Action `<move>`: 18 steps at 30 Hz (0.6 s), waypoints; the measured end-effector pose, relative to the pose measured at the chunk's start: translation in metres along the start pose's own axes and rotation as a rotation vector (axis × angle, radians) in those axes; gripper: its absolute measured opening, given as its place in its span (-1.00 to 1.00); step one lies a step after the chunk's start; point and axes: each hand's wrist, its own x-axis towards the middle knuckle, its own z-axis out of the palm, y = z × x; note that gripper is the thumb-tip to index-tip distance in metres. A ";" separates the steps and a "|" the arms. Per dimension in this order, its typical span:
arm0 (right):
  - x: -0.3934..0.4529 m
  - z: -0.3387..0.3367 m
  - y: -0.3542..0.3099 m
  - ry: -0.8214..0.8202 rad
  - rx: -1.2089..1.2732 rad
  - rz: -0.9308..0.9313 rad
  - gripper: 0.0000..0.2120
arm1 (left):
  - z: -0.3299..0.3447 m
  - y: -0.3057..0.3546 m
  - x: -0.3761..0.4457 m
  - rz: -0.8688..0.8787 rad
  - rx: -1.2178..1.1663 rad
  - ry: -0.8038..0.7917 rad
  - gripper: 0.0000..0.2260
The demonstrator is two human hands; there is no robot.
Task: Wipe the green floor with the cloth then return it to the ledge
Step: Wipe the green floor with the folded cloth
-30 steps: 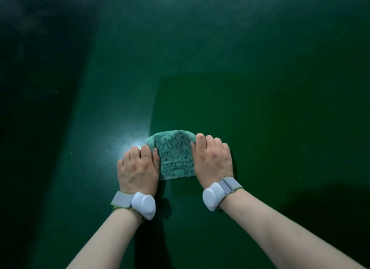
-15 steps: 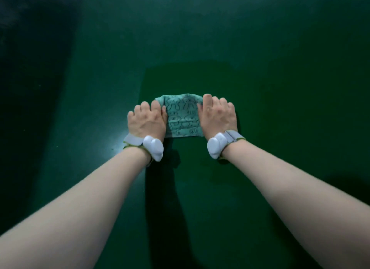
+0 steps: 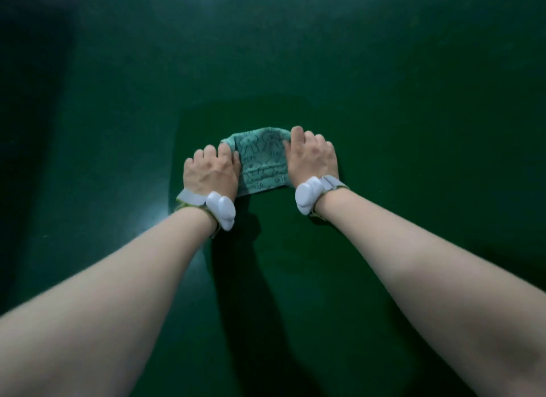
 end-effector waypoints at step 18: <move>-0.149 -0.034 0.103 0.101 -0.047 0.269 -0.76 | 0.006 0.107 -0.073 0.316 -0.080 0.203 -0.69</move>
